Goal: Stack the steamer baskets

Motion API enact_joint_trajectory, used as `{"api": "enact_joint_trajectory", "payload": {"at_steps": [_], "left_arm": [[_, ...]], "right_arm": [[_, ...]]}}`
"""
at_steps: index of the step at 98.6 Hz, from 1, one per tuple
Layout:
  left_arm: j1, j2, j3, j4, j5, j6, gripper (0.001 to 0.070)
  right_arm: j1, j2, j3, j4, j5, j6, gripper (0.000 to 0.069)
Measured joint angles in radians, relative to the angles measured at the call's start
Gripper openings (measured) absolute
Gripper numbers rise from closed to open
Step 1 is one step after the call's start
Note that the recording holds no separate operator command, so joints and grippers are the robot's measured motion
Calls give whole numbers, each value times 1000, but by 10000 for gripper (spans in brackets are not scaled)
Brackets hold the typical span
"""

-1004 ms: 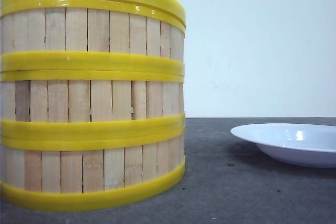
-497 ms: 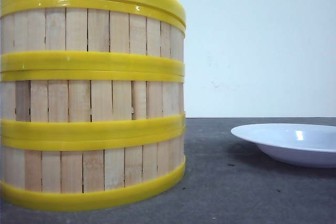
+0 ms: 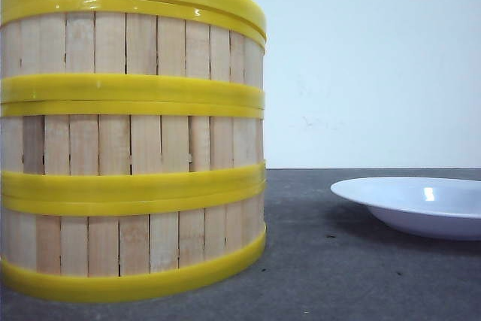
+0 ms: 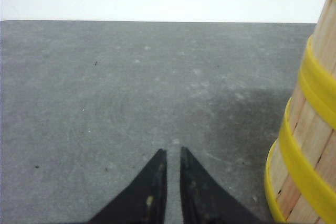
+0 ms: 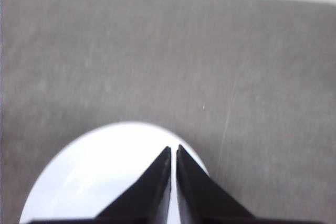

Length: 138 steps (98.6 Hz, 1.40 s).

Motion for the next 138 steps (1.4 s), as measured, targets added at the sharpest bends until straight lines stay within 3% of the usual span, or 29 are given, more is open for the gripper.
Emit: {"api": "enact_joint_trajectory", "payload": {"at_steps": [17,25,41,55,80,138], "left_arm": [[0,0,0,0,0,0,18],[0,0,0,0,0,0,18],[0,0,0,0,0,0,18],[0,0,0,0,0,0,18],[0,0,0,0,0,0,18],[0,0,0,0,0,0,18]], "right_arm": [[0,-274,-313,415,-10,2,10],[0,-412,-460,519,-10,3,10],[0,-671,-680,430,-10,6,10],[0,-837,-755,325,-10,8,10],[1,-834,-769,216,-10,8,10],[1,-833,-768,218,-10,8,10]]}}
